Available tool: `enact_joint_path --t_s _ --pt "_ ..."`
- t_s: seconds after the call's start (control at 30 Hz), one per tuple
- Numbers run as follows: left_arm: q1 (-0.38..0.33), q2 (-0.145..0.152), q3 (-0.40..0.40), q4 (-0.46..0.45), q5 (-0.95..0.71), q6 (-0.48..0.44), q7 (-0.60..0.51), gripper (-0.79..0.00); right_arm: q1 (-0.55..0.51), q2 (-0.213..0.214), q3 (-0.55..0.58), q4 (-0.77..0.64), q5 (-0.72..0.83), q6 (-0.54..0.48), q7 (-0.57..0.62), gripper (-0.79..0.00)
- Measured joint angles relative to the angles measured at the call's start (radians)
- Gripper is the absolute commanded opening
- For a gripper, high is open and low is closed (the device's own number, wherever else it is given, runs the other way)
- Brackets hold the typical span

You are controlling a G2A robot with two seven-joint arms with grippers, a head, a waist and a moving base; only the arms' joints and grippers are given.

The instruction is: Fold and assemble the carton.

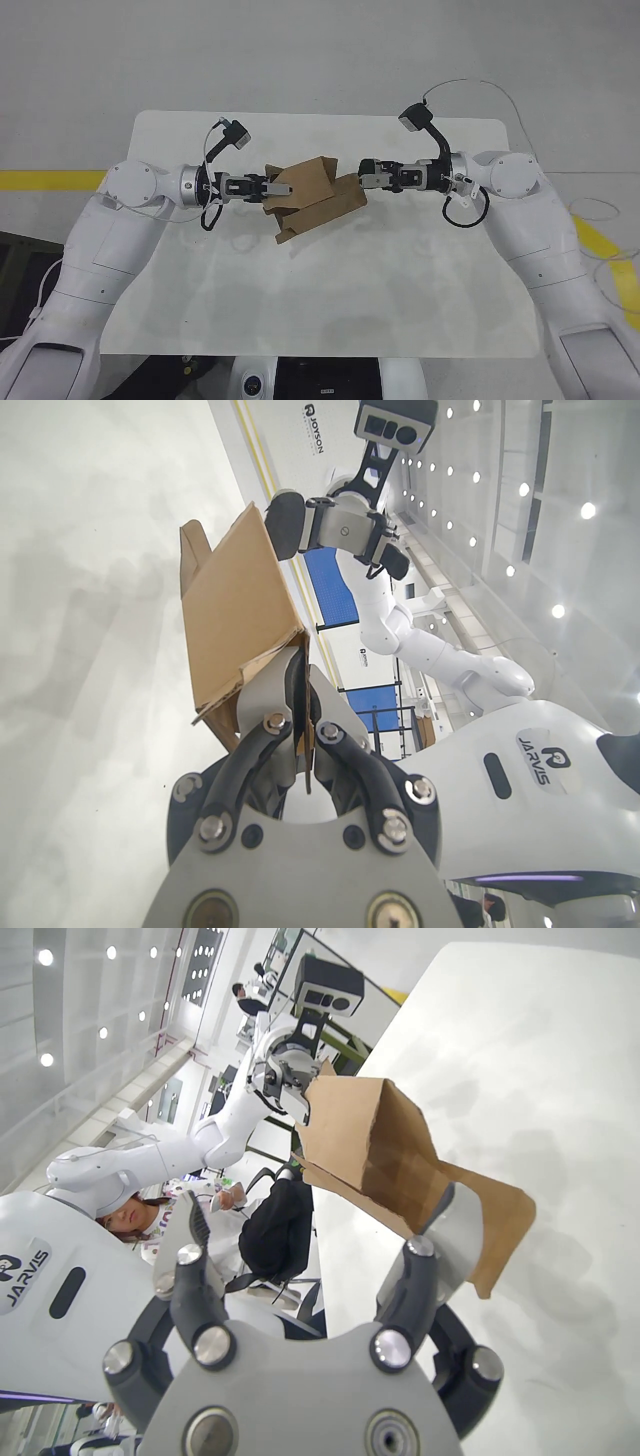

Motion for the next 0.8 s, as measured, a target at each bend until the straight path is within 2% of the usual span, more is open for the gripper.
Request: enact_joint_path --t_s 0.27,0.8 --pt "0.009 -0.003 0.008 -0.026 -0.016 -0.002 -0.023 -0.785 0.055 -0.004 -0.102 0.022 0.023 0.005 0.005 -0.44" --pt "0.018 -0.007 0.004 -0.025 -0.056 0.0 -0.041 -0.785 0.126 -0.021 -0.225 0.101 0.056 -0.001 -0.001 -0.489"
